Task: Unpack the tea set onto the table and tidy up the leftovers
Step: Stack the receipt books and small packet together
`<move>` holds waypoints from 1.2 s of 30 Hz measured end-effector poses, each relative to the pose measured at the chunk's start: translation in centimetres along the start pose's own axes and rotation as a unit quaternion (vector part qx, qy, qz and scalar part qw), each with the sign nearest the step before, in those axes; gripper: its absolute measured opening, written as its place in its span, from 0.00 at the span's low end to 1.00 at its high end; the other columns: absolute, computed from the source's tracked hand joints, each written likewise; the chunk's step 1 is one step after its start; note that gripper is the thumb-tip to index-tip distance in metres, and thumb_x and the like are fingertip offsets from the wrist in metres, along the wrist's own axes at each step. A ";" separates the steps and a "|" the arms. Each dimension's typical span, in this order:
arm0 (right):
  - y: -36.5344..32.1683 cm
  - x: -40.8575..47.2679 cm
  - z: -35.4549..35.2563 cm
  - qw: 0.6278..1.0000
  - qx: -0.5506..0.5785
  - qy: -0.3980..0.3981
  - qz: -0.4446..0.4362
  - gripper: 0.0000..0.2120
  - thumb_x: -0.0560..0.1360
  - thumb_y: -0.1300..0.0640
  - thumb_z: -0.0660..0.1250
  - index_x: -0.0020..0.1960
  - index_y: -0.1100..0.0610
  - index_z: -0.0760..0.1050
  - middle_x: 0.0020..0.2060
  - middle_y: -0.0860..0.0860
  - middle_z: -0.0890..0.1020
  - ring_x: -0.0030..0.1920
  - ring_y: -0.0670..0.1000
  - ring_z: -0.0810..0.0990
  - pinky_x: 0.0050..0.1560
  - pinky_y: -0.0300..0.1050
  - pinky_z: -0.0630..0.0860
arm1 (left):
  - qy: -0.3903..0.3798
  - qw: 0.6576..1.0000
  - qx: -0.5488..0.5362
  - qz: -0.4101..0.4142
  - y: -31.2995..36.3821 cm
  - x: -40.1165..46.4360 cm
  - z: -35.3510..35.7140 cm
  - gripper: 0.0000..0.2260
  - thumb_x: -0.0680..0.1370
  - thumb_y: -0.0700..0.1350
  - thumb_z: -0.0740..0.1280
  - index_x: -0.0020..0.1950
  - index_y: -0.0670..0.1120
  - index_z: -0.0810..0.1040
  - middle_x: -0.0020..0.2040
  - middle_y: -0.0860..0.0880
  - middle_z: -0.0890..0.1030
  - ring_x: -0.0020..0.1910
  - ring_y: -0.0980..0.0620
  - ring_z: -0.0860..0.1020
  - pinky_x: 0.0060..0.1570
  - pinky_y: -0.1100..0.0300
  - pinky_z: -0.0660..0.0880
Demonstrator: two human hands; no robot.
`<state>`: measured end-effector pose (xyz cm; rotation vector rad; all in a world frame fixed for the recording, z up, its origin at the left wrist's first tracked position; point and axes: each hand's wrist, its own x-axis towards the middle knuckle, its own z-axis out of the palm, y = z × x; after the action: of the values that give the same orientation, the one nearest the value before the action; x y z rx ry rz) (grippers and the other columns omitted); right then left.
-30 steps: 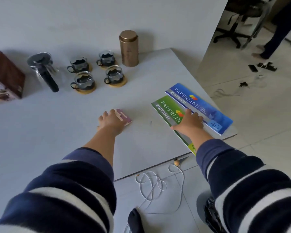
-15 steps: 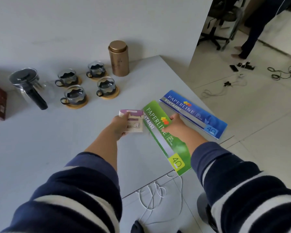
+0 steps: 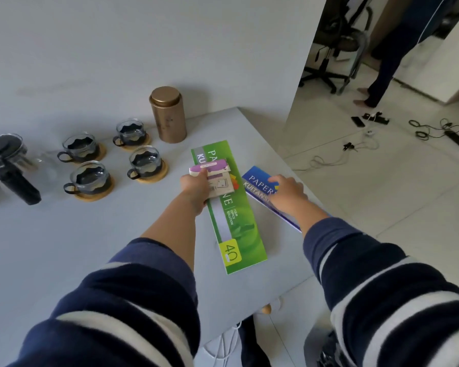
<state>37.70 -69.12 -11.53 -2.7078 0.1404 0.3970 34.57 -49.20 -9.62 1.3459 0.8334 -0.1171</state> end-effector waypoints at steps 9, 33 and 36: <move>1.0 6.4 -0.6 0.988 -0.048 -0.123 0.076 0.49 0.58 0.45 0.81 0.70 0.58 0.59 0.66 0.54 0.69 0.68 0.57 0.66 0.64 0.53 0.69 | 0.004 0.999 -0.036 -0.002 3.8 4.4 3.7 0.07 0.83 0.49 0.58 0.55 0.46 0.70 0.40 0.48 0.76 0.36 0.51 0.75 0.38 0.57 0.72; -13.3 26.7 0.3 0.937 0.348 -0.040 -0.003 0.20 0.75 0.66 0.66 0.66 0.60 0.72 0.63 0.57 0.77 0.61 0.56 0.77 0.63 0.50 0.74 | 0.098 0.995 0.011 0.011 10.1 20.2 7.7 0.05 0.82 0.47 0.61 0.52 0.45 0.72 0.49 0.45 0.78 0.44 0.47 0.77 0.38 0.57 0.74; -13.1 27.3 0.4 0.929 0.369 -0.018 0.018 0.21 0.73 0.68 0.62 0.66 0.59 0.73 0.63 0.57 0.77 0.62 0.56 0.77 0.64 0.50 0.73 | 0.114 0.993 0.020 0.015 10.7 21.2 9.0 0.13 0.81 0.47 0.62 0.62 0.42 0.70 0.57 0.43 0.79 0.52 0.44 0.79 0.51 0.51 0.78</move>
<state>65.70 -58.12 -15.05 -1.9558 0.2685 0.3188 59.50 -46.27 -13.53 1.4270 1.0068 0.0454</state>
